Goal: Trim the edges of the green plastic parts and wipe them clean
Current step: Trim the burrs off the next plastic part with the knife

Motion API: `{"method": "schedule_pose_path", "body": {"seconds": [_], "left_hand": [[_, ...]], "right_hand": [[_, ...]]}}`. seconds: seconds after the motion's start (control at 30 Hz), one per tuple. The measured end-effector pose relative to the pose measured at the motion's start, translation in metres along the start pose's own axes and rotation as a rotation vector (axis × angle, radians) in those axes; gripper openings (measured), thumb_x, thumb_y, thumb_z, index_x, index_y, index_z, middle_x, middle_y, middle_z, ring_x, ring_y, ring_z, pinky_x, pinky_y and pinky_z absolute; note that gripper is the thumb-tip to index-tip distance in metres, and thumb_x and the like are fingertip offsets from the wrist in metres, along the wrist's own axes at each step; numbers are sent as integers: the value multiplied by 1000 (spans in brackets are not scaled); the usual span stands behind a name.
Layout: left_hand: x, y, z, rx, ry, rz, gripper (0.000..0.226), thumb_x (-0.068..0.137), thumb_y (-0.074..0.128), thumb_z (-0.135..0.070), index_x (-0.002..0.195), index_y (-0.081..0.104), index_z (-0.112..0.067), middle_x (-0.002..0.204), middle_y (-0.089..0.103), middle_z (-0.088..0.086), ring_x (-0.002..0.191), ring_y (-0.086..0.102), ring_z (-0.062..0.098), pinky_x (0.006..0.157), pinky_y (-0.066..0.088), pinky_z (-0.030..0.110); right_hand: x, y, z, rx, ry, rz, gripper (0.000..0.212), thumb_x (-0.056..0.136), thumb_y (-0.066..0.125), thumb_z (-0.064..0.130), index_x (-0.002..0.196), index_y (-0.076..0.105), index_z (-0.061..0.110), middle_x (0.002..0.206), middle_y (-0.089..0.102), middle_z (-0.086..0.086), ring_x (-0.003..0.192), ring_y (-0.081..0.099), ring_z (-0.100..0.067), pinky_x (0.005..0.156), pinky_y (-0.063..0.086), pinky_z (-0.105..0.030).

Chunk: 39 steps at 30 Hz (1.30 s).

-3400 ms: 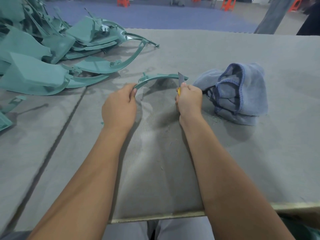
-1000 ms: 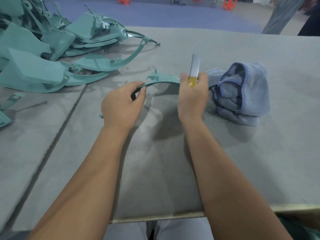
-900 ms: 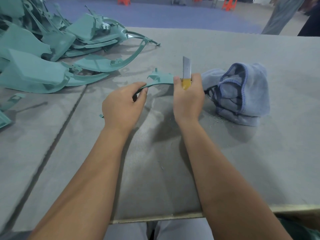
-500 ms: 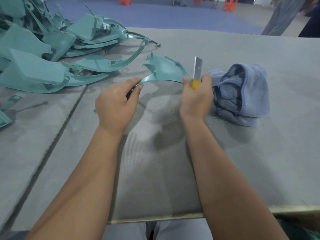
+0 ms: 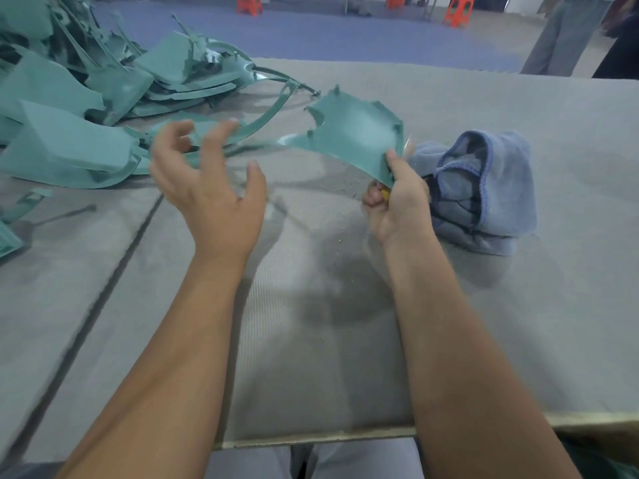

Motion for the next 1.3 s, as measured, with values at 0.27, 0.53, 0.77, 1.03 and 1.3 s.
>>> {"method": "schedule_pose_path", "body": {"seconds": [0.27, 0.53, 0.77, 1.03, 1.3], "left_hand": [[-46, 76, -7, -429, -287, 753, 19, 90, 48, -40, 90, 61, -27, 84, 65, -13, 77, 56, -4, 71, 40, 16], [-53, 88, -3, -670, -530, 691, 15, 101, 49, -28, 92, 60, -30, 83, 67, -22, 82, 63, -2, 81, 51, 18], [-45, 86, 35, -845, -926, 457, 18, 100, 43, -10, 98, 58, -19, 108, 67, 2, 99, 68, 23, 70, 58, 28], [-52, 88, 44, -930, -1040, 502, 20, 96, 49, 4, 106, 57, -12, 99, 69, 5, 79, 72, 18, 63, 60, 31], [-54, 90, 44, -1208, -1216, 429, 34, 100, 36, 6, 131, 47, 2, 120, 62, 18, 96, 67, 25, 73, 60, 31]], "right_hand": [[-17, 20, -32, 131, 34, -35, 12, 101, 46, 26, 99, 49, 15, 74, 53, -2, 39, 38, -10, 42, 35, -19], [-31, 43, -36, -332, -106, 148, 12, 97, 54, 24, 88, 49, 18, 83, 59, -4, 57, 52, -11, 45, 42, -22], [-28, 24, -6, -477, -301, 4, 22, 100, 39, 28, 81, 50, 21, 65, 52, 3, 50, 38, -9, 51, 35, -22], [-33, 50, -35, -577, -143, 325, 47, 101, 35, 40, 75, 65, 14, 48, 40, 4, 38, 31, -5, 38, 27, -15], [-45, 66, -49, -741, -171, 561, 32, 98, 50, 22, 66, 46, 18, 55, 42, 4, 46, 33, -6, 46, 28, -17]]}}
Point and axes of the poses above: each hand's wrist, its own x-axis towards the middle knuckle, its own y-axis out of the palm, z = x × y, the point moved 9 cm from there along x, towards the middle knuckle
